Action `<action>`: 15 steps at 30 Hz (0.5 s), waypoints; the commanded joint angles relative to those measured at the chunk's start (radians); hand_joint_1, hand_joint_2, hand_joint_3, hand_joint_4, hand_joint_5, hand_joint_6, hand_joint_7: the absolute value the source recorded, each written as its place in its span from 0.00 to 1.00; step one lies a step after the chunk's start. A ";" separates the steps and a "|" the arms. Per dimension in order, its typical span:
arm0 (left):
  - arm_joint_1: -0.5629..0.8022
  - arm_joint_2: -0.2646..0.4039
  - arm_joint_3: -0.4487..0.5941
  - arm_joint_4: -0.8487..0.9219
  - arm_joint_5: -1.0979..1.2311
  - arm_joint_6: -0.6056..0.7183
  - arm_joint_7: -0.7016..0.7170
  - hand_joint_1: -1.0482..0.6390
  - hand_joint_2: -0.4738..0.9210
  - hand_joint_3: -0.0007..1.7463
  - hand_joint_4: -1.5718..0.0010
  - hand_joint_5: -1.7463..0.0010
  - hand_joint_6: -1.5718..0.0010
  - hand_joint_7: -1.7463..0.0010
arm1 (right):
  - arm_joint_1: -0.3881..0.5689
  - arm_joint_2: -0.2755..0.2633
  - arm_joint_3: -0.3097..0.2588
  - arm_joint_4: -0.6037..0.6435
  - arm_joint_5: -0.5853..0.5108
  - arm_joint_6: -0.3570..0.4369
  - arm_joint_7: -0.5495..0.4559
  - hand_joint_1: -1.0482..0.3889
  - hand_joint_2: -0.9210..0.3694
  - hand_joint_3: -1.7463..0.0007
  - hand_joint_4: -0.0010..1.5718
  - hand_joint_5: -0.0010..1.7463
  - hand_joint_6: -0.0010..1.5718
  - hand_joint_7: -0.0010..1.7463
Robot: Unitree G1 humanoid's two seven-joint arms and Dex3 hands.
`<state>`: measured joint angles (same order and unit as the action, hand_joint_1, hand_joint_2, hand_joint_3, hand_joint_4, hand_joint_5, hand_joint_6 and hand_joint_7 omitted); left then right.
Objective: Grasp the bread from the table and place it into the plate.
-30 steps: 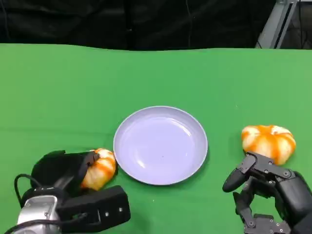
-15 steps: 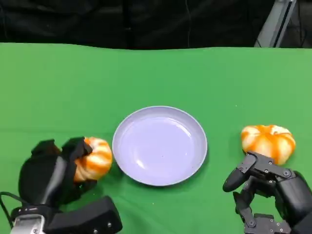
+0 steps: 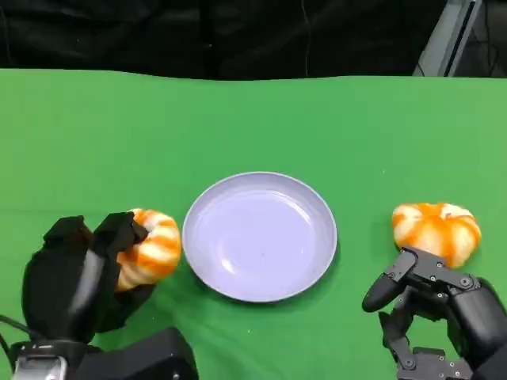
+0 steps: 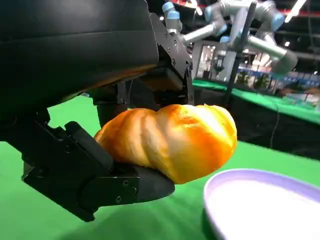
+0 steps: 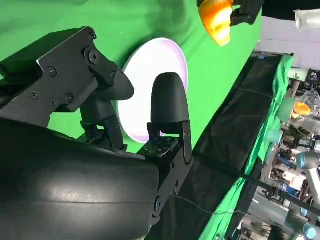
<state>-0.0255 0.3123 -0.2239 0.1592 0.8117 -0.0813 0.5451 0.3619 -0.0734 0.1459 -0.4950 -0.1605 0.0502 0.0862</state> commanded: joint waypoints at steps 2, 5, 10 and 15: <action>0.007 0.001 0.011 -0.035 0.000 0.005 0.012 0.56 0.69 0.63 0.46 0.00 0.50 0.11 | 0.002 -0.004 -0.005 -0.008 0.015 -0.007 -0.001 0.76 0.36 0.32 0.46 0.94 0.41 0.85; 0.002 -0.007 0.005 -0.047 0.007 -0.001 0.019 0.56 0.66 0.66 0.45 0.00 0.49 0.11 | 0.001 -0.006 -0.004 -0.008 0.010 -0.008 -0.001 0.76 0.36 0.32 0.46 0.94 0.41 0.85; -0.011 -0.008 -0.005 -0.050 0.011 -0.028 0.027 0.56 0.63 0.69 0.45 0.00 0.49 0.12 | -0.001 -0.008 -0.004 -0.005 0.006 -0.015 -0.001 0.77 0.36 0.32 0.45 0.94 0.41 0.85; -0.096 -0.028 -0.050 -0.014 0.017 -0.070 0.019 0.52 0.61 0.74 0.46 0.00 0.48 0.15 | 0.005 -0.008 -0.001 -0.016 -0.004 -0.001 -0.003 0.77 0.35 0.33 0.45 0.94 0.41 0.85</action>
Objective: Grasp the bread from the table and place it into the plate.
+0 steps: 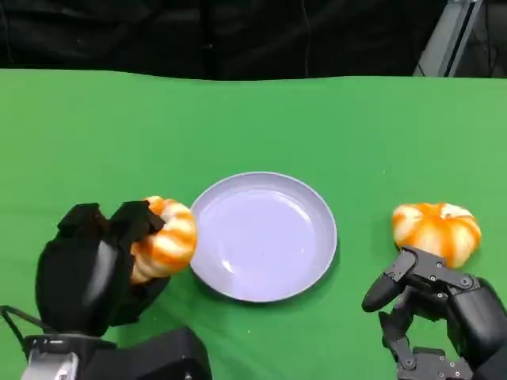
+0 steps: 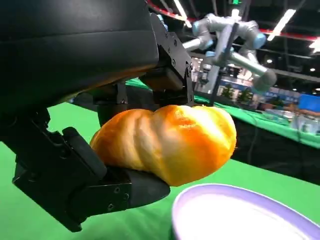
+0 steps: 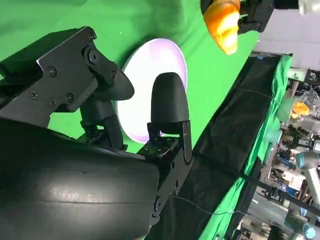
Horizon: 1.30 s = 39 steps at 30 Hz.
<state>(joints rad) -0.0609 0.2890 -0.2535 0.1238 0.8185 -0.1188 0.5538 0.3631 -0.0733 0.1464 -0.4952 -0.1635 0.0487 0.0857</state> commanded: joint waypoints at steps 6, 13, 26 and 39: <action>-0.139 -0.015 -0.050 0.079 0.026 -0.065 0.014 0.52 0.56 0.82 0.42 0.00 0.45 0.16 | 0.003 -0.009 0.004 -0.021 -0.007 0.005 -0.002 0.78 0.35 0.33 0.46 0.93 0.41 0.85; -0.233 -0.038 -0.107 0.163 0.012 -0.095 -0.037 0.52 0.63 0.74 0.44 0.00 0.53 0.04 | 0.002 -0.009 0.005 -0.024 -0.009 0.013 -0.001 0.77 0.35 0.34 0.46 0.92 0.41 0.85; -0.456 -0.157 -0.178 0.450 -0.021 -0.100 -0.075 0.53 0.66 0.60 0.46 0.00 0.53 0.07 | 0.013 -0.009 0.010 -0.034 -0.011 0.017 -0.001 0.77 0.35 0.33 0.46 0.93 0.41 0.85; -0.455 -0.117 -0.226 0.364 -0.053 0.078 -0.487 0.21 1.00 0.17 0.99 0.91 0.95 1.00 | 0.012 -0.010 0.010 -0.033 -0.006 0.012 0.002 0.76 0.35 0.34 0.47 0.92 0.42 0.84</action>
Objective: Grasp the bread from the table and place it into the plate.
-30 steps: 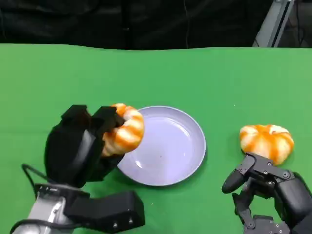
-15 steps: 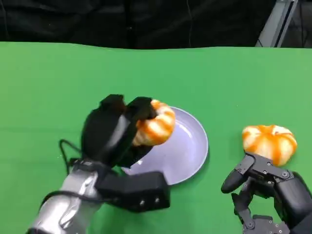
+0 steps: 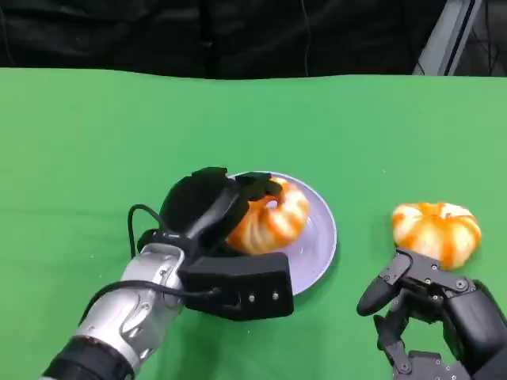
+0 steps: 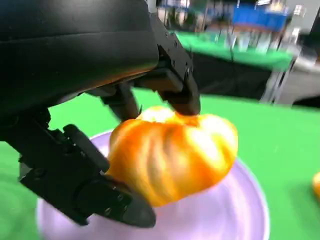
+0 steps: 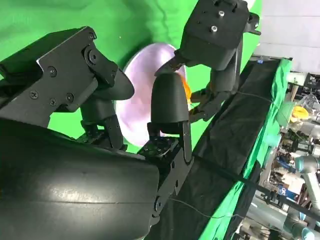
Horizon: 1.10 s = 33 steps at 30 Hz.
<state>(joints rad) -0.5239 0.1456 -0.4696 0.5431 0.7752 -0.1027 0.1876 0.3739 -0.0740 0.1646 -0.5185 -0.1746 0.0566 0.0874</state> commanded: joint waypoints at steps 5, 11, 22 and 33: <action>0.026 0.050 -0.009 -0.118 -0.026 0.111 -0.247 0.14 1.00 0.21 1.00 1.00 1.00 1.00 | -0.001 -0.009 -0.008 -0.012 0.005 0.015 0.002 0.77 0.34 0.34 0.47 0.92 0.42 0.84; 0.106 0.111 0.036 -0.242 -0.107 0.086 -0.337 0.11 1.00 0.24 0.99 1.00 0.99 1.00 | -0.005 -0.016 -0.015 0.005 0.012 -0.006 0.006 0.77 0.35 0.33 0.47 0.92 0.42 0.84; 0.359 0.159 0.263 -0.499 -0.344 -0.157 -0.228 0.42 1.00 0.16 0.80 0.58 0.74 0.94 | 0.006 -0.015 -0.014 -0.002 0.018 -0.006 0.011 0.77 0.34 0.34 0.47 0.92 0.42 0.84; 0.607 0.057 0.443 -0.582 -0.630 -0.369 -0.168 0.54 0.97 0.20 0.62 0.26 0.55 0.55 | 0.014 -0.050 -0.033 0.017 0.000 -0.070 0.019 0.78 0.37 0.33 0.46 0.92 0.41 0.82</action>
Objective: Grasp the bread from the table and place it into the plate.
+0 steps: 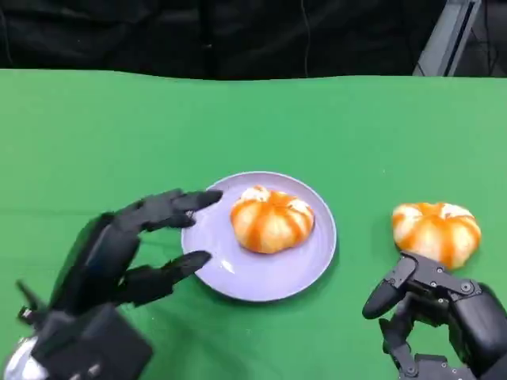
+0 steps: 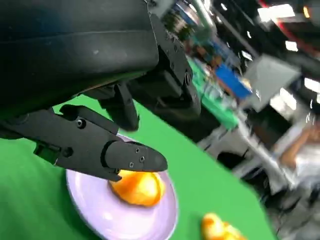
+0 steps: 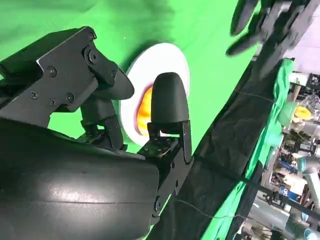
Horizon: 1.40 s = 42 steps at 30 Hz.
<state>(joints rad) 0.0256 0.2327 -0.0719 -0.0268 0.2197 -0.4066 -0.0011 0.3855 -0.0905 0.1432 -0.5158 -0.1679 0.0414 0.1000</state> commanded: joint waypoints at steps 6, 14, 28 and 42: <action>0.136 -0.050 0.082 0.011 -0.139 -0.185 0.002 0.62 0.76 0.56 0.58 0.21 0.63 0.34 | -0.004 -0.065 -0.007 0.023 -0.063 -0.089 0.003 0.78 0.42 0.30 0.47 0.87 0.45 0.77; 0.274 -0.077 0.097 -0.046 -0.253 -0.207 -0.038 0.64 0.76 0.60 0.53 0.18 0.57 0.28 | 0.008 -0.065 -0.010 0.016 -0.064 -0.102 0.004 0.80 0.43 0.28 0.47 0.87 0.47 0.74; 0.324 -0.124 0.105 -0.069 -0.283 -0.145 -0.065 0.64 0.76 0.63 0.55 0.04 0.59 0.17 | -0.006 -0.077 -0.024 0.037 -0.069 -0.134 0.008 0.80 0.41 0.31 0.47 0.92 0.48 0.73; 0.296 -0.125 0.102 -0.037 -0.283 -0.144 -0.101 0.64 0.68 0.71 0.54 0.08 0.54 0.23 | -0.020 -0.092 -0.030 0.065 -0.060 -0.178 0.017 0.80 0.44 0.29 0.49 0.92 0.49 0.72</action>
<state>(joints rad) 0.3238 0.1021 0.0193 -0.0725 -0.0566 -0.5576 -0.0924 0.3702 -0.1688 0.1262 -0.4609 -0.2326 -0.1164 0.1186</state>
